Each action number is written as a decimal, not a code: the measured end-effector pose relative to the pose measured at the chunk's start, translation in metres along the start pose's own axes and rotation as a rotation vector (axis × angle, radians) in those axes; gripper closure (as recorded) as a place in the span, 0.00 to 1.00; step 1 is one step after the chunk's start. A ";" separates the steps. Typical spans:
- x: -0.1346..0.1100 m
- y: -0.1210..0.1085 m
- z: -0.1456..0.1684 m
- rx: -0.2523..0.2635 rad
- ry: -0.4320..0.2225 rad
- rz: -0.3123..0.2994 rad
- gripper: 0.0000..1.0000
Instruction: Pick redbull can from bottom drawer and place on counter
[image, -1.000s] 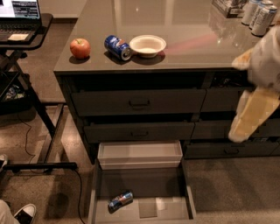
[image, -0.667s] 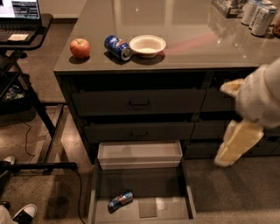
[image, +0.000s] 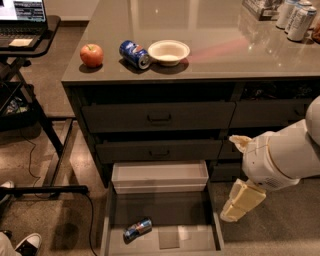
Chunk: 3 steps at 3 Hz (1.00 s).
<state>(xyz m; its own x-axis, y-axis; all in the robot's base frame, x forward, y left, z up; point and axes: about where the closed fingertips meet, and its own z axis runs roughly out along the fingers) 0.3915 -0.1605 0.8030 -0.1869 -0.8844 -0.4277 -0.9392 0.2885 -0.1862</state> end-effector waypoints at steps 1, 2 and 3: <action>0.006 -0.001 0.041 -0.023 -0.043 -0.064 0.00; 0.010 0.003 0.136 -0.090 -0.123 -0.172 0.00; 0.002 0.003 0.215 -0.111 -0.234 -0.258 0.00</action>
Offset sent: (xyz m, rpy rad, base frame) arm 0.0684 0.0783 -0.2672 0.2069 0.0247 0.3720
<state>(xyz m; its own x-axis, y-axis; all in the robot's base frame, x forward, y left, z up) 0.4497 -0.0829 0.6116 0.1195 -0.8113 -0.5723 -0.9747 0.0139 -0.2232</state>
